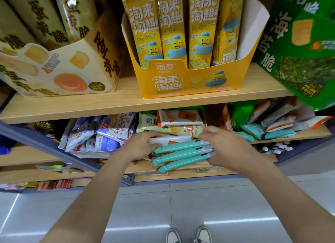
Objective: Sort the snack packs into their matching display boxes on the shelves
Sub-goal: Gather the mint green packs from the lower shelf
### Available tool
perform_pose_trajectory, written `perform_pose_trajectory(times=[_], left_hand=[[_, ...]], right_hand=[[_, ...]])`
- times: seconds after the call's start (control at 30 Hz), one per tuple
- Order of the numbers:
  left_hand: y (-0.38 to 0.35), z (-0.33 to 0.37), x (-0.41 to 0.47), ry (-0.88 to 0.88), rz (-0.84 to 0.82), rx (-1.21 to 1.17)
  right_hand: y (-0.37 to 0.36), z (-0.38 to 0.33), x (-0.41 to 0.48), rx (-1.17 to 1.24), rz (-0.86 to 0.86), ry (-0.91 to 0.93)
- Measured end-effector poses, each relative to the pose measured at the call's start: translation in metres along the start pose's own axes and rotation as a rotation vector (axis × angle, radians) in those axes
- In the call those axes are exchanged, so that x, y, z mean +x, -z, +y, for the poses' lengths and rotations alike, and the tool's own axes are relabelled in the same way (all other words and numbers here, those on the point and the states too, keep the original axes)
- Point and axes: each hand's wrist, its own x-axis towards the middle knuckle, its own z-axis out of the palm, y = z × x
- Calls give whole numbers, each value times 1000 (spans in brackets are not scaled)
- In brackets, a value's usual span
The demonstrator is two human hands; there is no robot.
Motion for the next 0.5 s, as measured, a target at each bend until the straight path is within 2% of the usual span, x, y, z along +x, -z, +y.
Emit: perform_pose_trajectory(times=[0.1, 0.27, 0.33, 0.5], left_hand=[[-1, 0, 7, 32, 10, 11], [3, -3, -8, 15, 210, -76], [7, -8, -23, -11, 315, -128], [8, -22, -68, 70, 503, -359]], right_hand=[[0, 9, -17, 0, 38, -3], [-8, 19, -31, 192, 162, 54], [-9, 20, -30, 264, 171, 47], [-5, 14, -26, 344, 112, 16]])
